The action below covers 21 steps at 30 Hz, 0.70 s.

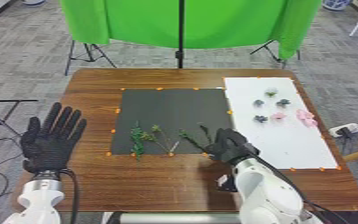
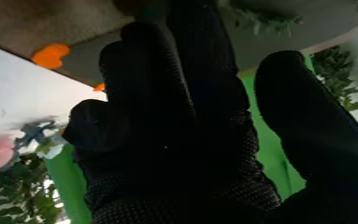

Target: Arrange flowers

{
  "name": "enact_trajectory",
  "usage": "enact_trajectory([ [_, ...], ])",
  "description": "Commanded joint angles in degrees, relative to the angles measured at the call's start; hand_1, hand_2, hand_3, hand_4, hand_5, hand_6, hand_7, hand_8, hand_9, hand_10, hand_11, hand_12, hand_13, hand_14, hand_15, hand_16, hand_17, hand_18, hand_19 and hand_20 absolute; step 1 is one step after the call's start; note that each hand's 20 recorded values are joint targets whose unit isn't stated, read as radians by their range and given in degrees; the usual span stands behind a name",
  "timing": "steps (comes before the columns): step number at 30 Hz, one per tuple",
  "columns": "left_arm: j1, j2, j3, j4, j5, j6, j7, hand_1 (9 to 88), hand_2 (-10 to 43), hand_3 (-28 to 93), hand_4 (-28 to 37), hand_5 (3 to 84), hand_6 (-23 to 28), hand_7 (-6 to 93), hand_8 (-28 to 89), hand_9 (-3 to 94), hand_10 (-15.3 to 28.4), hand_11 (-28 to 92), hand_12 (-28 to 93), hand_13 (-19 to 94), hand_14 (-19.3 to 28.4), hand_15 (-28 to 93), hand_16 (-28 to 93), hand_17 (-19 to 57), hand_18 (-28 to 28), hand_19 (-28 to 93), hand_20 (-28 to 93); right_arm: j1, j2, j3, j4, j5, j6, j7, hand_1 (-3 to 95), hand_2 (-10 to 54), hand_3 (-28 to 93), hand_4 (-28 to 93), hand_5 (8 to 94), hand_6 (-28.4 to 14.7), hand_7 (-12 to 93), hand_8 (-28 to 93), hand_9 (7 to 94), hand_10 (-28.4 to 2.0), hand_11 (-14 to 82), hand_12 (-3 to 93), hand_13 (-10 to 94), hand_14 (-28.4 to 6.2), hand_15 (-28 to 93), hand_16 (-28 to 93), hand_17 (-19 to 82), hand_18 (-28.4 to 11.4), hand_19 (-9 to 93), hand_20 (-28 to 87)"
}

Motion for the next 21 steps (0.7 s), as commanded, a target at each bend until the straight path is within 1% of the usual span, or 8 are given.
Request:
enact_trajectory([
  [1,0.01,-0.33,1.42,0.51,-0.29,0.51,-1.71,26.0,14.5,76,-28.3,42.9,9.2,9.9,-10,37.7,15.6,17,9,28,16.0,31,-6,-7.8,13.9,30,10,-0.4,-1.49,-0.61,1.48,0.52,-1.14,1.51,30.7,4.8,80,-19,91.3,-5.1,16,-12,71.3,-22.1,18.3,17.1,53,-21.2,72,23,34,-27.2,93,62],
  [2,-0.03,-0.34,1.65,0.54,-0.28,0.16,-1.84,26.0,14.5,76,-28.3,42.9,9.2,9.9,-10,37.7,15.6,17,9,28,16.0,31,-6,-7.8,13.9,30,10,-0.53,-1.69,-0.56,1.45,0.88,-1.15,1.68,30.7,5.0,79,-19,90.2,-5.3,16,-12,71.5,-22.0,18.3,17.1,53,-21.1,72,23,34,-27.2,93,62],
  [7,-0.28,-0.37,1.84,0.59,0.01,0.31,-1.88,25.9,14.5,76,-28.3,42.9,9.1,10.0,-10,37.7,15.6,17,9,28,16.0,31,-6,-7.8,13.9,30,10,0.13,-2.37,-1.47,1.67,0.68,0.26,0.25,30.4,5.2,79,-20,86.7,-5.9,14,-12,71.9,-21.9,18.3,17.4,53,-21.2,71,22,33,-27.3,93,59],
  [9,-0.24,-0.31,1.82,0.61,-0.12,0.21,-1.95,25.9,14.5,76,-28.3,42.9,9.1,10.0,-10,37.7,15.6,17,9,28,16.0,31,-6,-7.8,13.9,30,10,0.63,-2.76,-2.04,1.77,0.52,0.46,-0.15,30.4,5.3,79,-20,86.2,-6.0,13,-12,72.0,-21.8,18.3,17.5,53,-21.0,71,22,32,-27.2,93,58],
  [15,-0.15,-0.35,1.7,0.54,-0.42,0.64,-2.02,25.6,14.6,76,-28.3,42.6,8.8,10.0,-10,37.4,15.2,17,9,28,15.4,30,-6,-7.7,13.8,30,10,1.54,-3.82,-3.6,1.98,1.24,-0.07,-1.04,30.0,5.5,79,-20,85.5,-6.1,13,-12,72.0,-21.5,18.4,17.6,53,-20.9,71,22,32,-27.2,93,55],
  [17,-0.36,-0.46,1.81,0.66,-0.46,0.65,-2.21,25.6,14.6,76,-28.3,42.5,8.8,10.0,-10,37.5,15.2,16,9,28,15.4,30,-6,-7.7,13.8,30,10,1.59,-3.99,-3.8,2.24,0.35,-0.48,-1.01,30.0,5.5,79,-20,85.4,-6.0,13,-12,71.9,-21.4,18.3,17.7,53,-20.8,71,23,31,-27.2,93,54],
  [18,-0.35,-0.55,1.79,0.73,-0.41,0.39,-2.36,25.6,14.6,76,-28.3,42.6,8.8,10.0,-10,37.4,15.2,16,9,28,15.4,30,-6,-7.7,13.8,30,10,1.46,-3.92,-3.65,2.11,0.46,-0.54,-0.62,29.9,5.5,79,-20,85.4,-6.0,13,-12,71.9,-21.4,18.2,17.7,53,-20.9,71,23,31,-27.3,93,54],
  [21,-0.18,-0.65,1.66,0.64,-0.42,0.48,-2.21,25.5,14.6,76,-28.3,42.5,8.7,10.1,-10,37.2,15.1,16,9,28,15.2,29,-6,-7.6,13.6,29,10,1.38,-3.46,-2.99,1.75,0.42,0.26,0.42,29.8,5.5,79,-20,85.5,-5.7,13,-11,71.6,-21.5,18.0,17.8,53,-21.0,71,23,31,-27.4,93,53],
])
